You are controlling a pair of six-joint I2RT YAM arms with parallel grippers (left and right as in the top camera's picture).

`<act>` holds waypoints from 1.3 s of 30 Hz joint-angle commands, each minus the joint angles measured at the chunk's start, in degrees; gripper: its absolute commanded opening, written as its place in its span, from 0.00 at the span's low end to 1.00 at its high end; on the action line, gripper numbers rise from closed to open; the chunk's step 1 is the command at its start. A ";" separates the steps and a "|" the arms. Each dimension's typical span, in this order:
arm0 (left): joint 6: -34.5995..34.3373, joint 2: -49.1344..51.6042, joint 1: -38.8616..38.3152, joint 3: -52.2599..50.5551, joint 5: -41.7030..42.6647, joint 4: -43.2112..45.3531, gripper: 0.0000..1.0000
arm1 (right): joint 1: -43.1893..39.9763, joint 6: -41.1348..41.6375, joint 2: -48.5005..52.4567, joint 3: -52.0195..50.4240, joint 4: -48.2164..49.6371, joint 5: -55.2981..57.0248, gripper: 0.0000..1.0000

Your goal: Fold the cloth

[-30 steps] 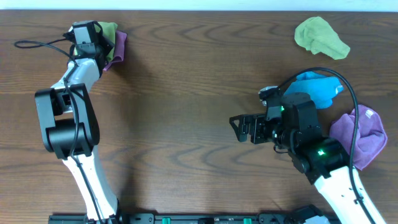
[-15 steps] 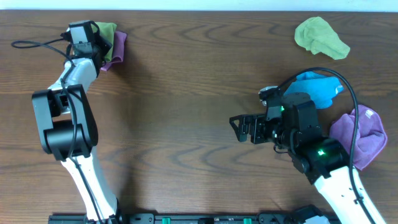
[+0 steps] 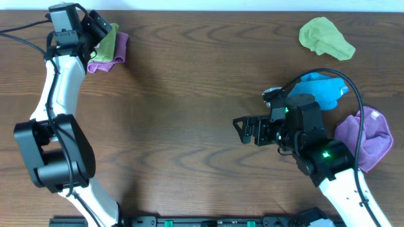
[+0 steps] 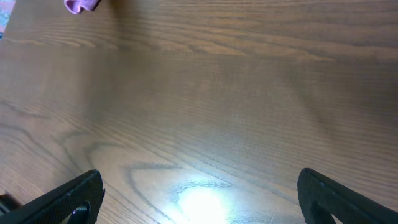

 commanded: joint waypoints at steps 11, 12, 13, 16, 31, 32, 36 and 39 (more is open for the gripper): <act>6.05 -15.17 0.24 1.09 6.05 -15.28 0.95 | -0.39 -0.68 -0.59 -0.13 -0.04 -0.39 0.99; 7.19 -16.28 0.26 1.09 5.66 -16.50 0.95 | -0.39 -0.68 -0.57 -0.13 -0.04 -0.39 0.99; 8.61 -17.53 0.31 1.09 5.66 -18.03 0.95 | -0.39 -0.68 -0.57 -0.13 -0.04 -0.37 0.99; 10.45 -21.92 0.61 1.09 5.79 -25.27 0.95 | -0.39 -0.68 -0.59 -0.13 -0.04 -0.39 0.99; 20.85 -48.22 0.57 0.48 -5.16 -55.34 0.95 | -0.39 -0.68 -0.59 -0.13 -0.04 -0.39 0.99; 21.49 -49.29 0.57 0.02 -5.40 -56.22 0.95 | -0.39 -0.68 -0.57 -0.13 -0.04 -0.39 0.99; 22.47 -54.51 0.57 -4.28 -6.29 -57.99 0.95 | -0.39 -0.68 -0.57 -0.13 -0.04 -0.39 0.99; 22.47 -59.32 0.57 -10.27 -6.27 -56.50 0.95 | -0.39 -0.68 -0.57 -0.13 -0.04 -0.37 0.99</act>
